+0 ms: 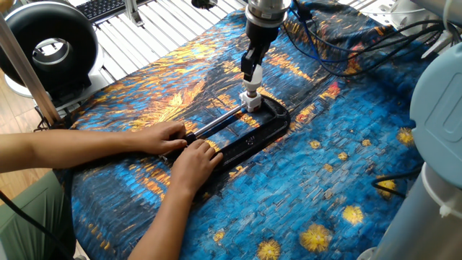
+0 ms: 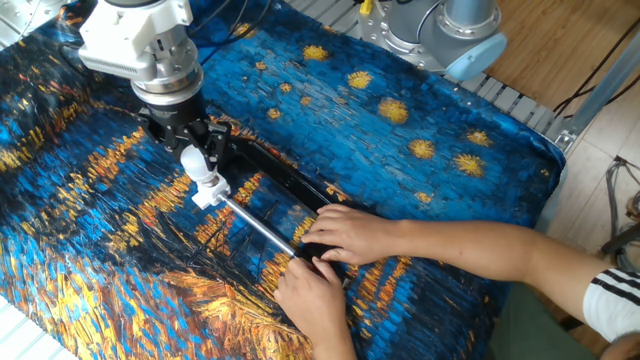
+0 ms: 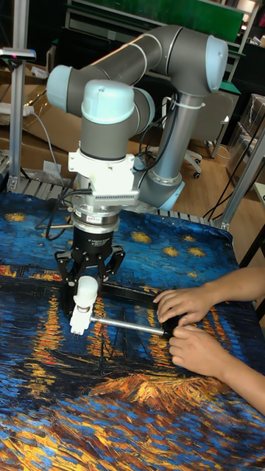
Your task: Install the light bulb by rotating it
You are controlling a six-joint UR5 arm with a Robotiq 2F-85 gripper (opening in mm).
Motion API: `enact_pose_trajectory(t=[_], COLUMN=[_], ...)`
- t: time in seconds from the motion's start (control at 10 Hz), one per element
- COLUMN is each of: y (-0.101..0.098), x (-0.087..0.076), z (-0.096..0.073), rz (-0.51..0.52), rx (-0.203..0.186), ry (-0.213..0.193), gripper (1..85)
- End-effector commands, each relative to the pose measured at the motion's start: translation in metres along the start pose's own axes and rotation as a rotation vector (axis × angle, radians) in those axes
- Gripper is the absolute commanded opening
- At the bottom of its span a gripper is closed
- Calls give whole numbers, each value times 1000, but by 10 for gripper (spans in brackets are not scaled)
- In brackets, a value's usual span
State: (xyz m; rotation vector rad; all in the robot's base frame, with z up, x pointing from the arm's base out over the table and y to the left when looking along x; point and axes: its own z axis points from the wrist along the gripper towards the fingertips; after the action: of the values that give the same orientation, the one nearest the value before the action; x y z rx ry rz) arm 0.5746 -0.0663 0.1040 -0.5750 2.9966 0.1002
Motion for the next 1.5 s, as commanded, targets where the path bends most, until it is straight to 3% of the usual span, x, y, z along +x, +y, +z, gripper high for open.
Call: enact_pose_trajectory(t=[0.0, 0.3, 0.7, 0.9, 1.0, 1.4], y=[-6, -11, -2, 1, 4, 11], x=[13, 28, 14, 10, 4, -8], z=[1, -4, 3, -3, -3, 5], rz=[11, 33, 40, 52, 52, -48], rx=[3, 17, 15, 29, 29, 6], ry=[16, 57, 28, 48, 36, 13], gripper=[243, 240, 240, 220, 203, 227])
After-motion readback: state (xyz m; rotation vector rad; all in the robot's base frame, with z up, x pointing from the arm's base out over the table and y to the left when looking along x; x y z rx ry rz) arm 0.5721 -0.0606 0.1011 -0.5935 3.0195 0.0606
